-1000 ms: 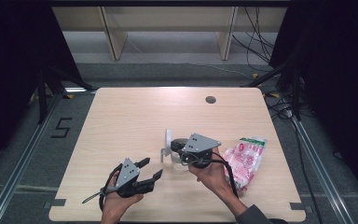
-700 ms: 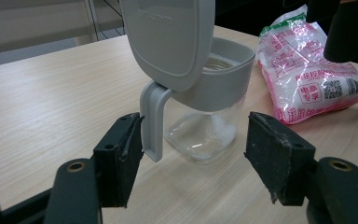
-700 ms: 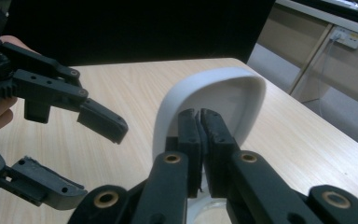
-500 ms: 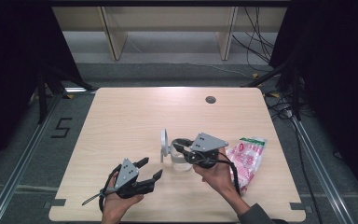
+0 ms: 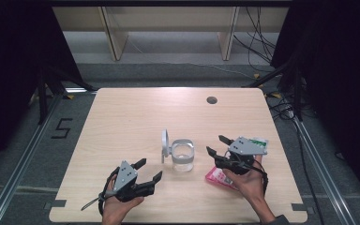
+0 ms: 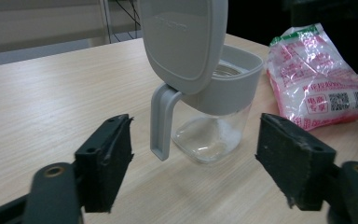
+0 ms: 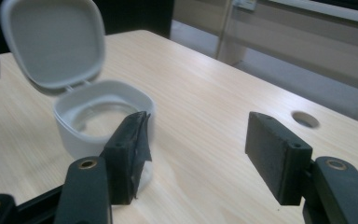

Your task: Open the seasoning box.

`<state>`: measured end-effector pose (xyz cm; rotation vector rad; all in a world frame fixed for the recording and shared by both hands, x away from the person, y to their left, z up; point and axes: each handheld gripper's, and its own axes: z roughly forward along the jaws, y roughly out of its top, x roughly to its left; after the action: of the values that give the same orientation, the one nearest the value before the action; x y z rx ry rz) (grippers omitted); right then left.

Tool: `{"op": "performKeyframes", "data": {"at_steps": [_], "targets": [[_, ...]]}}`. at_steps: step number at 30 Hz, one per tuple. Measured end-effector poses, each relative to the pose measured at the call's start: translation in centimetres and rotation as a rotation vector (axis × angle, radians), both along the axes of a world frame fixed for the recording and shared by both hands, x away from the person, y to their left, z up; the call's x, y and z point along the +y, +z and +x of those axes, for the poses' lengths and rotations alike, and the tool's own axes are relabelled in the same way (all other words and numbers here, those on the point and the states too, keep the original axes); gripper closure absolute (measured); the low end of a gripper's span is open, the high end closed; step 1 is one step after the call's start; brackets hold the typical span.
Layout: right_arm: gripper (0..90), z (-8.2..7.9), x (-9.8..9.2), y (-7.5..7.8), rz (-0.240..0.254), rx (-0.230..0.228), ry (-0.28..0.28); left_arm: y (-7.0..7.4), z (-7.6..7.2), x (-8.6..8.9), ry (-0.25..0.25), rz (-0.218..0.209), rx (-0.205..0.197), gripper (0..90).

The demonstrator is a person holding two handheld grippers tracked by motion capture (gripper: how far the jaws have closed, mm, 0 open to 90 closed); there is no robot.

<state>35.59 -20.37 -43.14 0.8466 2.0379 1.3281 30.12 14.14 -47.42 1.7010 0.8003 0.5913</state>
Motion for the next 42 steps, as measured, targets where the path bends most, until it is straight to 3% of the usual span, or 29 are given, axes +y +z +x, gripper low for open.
{"op": "performKeyframes", "data": {"at_steps": [2, 4, 7, 10, 13, 14, 16, 18, 21, 22, 23, 24, 26, 27, 30, 31, 33, 34, 35, 36, 37, 42], "targets": [[38.0, -0.5, -0.8, -0.5, 0.018, 0.015, -0.039, 0.1, 0.0, 0.3, -0.009, 0.019, -0.019, 24.0], [35.6, -0.8, -1.6, -0.7, 0.024, 0.042, -0.056, 0.1, -0.1, 0.1, 0.008, 0.000, -0.011, 23.3], [32.0, -1.6, -2.9, -0.9, 0.038, 0.066, -0.118, 0.1, -0.1, 0.2, 0.015, 0.007, -0.010, 21.1], [29.0, -2.0, -4.6, -1.1, 0.019, 0.050, -0.162, 0.1, -0.2, 0.1, 0.028, 0.003, 0.000, 17.7], [27.5, -2.3, -6.1, -1.4, 0.040, 0.061, -0.225, 0.1, -0.1, 0.1, 0.024, 0.003, -0.010, 16.0], [27.0, -2.4, -6.7, -1.4, 0.041, 0.069, -0.248, 0.0, -0.1, 0.0, 0.027, -0.027, -0.003, 15.7], [26.0, -2.6, -7.9, -1.6, 0.038, 0.062, -0.288, 0.1, -0.1, 0.0, 0.027, -0.026, -0.006, 15.1], [24.8, -2.8, -8.6, -1.7, 0.079, 0.093, -0.323, 0.1, -0.2, 0.0, 0.026, -0.013, 0.003, 15.1], [22.0, -2.7, -9.8, -2.4, 0.056, 0.107, -0.366, 0.1, 0.0, 0.0, 0.014, 0.006, -0.006, 15.0], [21.4, -2.8, -10.1, -2.5, 0.049, 0.134, -0.374, 0.0, 0.0, -0.2, 0.009, -0.014, -0.005, 15.0], [21.5, -2.7, -10.4, -2.7, 0.028, 0.125, -0.397, 0.0, 0.0, -0.2, 0.008, -0.010, -0.006, 15.0], [21.5, -2.8, -10.4, -2.9, 0.045, 0.132, -0.411, 0.0, 0.0, -0.2, 0.009, -0.015, -0.004, 15.0], [20.6, -2.7, -10.8, -3.1, 0.042, 0.128, -0.416, 0.0, 0.0, -0.2, 0.011, -0.014, -0.002, 15.0], [20.4, -2.9, -10.7, -3.2, 0.064, 0.158, -0.432, 0.1, 0.0, -0.2, 0.014, 0.005, -0.005, 15.0], [19.9, -2.6, -11.1, -3.6, 0.058, 0.154, -0.424, 0.1, 0.0, -0.3, 0.021, 0.000, 0.002, 15.0], [19.9, -2.6, -11.1, -3.8, 0.077, 0.179, -0.436, 0.1, 0.1, -0.2, 0.014, 0.013, -0.007, 15.0], [19.7, -2.4, -11.4, -3.9, 0.065, 0.169, -0.419, 0.0, 0.1, -0.4, 0.012, -0.004, -0.004, 15.0], [19.7, -2.4, -11.3, -3.9, 0.073, 0.179, -0.420, 0.0, 0.2, -0.3, 0.009, 0.007, -0.011, 15.1], [19.8, -2.4, -11.1, -4.1, 0.073, 0.186, -0.441, 0.0, 0.2, -0.4, 0.010, 0.006, -0.010, 15.1], [19.8, -2.2, -11.4, -4.1, 0.050, 0.165, -0.420, 0.0, 0.0, -0.4, 0.024, -0.002, 0.005, 15.1], [19.8, -2.2, -11.2, -4.3, 0.058, 0.180, -0.434, -0.1, 0.1, -0.5, 0.022, -0.018, 0.006, 15.1], [19.9, -1.7, -11.3, -4.4, 0.069, 0.198, -0.418, 0.0, 0.2, -0.4, 0.021, 0.022, 0.000, 15.1]]}}
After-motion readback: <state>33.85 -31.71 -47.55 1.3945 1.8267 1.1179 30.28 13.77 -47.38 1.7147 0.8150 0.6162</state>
